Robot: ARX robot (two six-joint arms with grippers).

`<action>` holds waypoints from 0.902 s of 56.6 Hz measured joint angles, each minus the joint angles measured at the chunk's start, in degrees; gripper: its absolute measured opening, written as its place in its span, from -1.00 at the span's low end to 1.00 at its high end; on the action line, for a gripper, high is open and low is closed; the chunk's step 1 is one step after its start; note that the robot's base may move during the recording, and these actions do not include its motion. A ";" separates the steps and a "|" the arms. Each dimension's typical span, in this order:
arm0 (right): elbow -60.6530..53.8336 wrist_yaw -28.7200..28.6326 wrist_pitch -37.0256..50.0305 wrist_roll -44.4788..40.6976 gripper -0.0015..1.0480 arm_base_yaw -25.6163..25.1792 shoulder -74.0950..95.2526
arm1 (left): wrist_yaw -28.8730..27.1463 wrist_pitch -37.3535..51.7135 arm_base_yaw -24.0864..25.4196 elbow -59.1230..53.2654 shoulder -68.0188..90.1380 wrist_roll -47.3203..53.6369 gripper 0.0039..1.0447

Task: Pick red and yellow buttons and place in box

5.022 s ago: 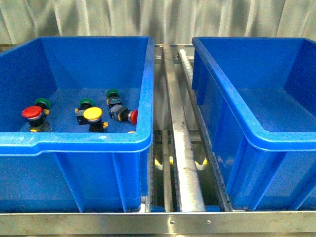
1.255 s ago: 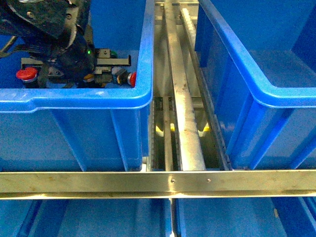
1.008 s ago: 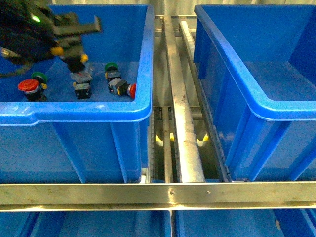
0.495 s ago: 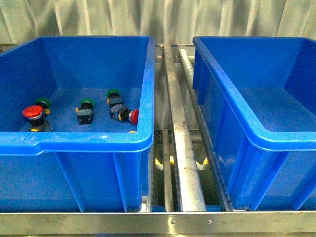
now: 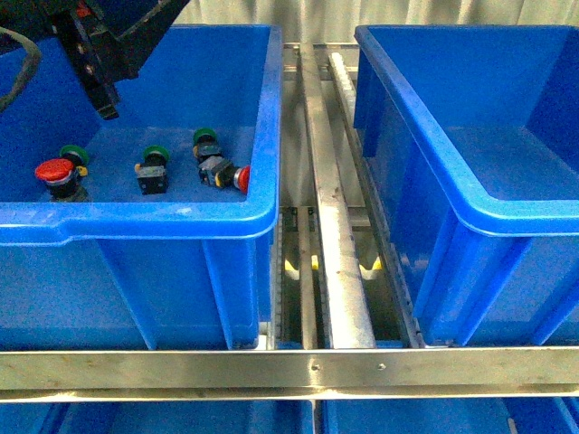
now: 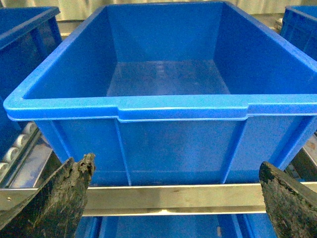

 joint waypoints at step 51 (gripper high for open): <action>0.00 -0.11 0.00 0.00 0.88 0.00 -0.02 | -0.96 -3.21 -7.21 12.26 7.82 -0.57 -0.36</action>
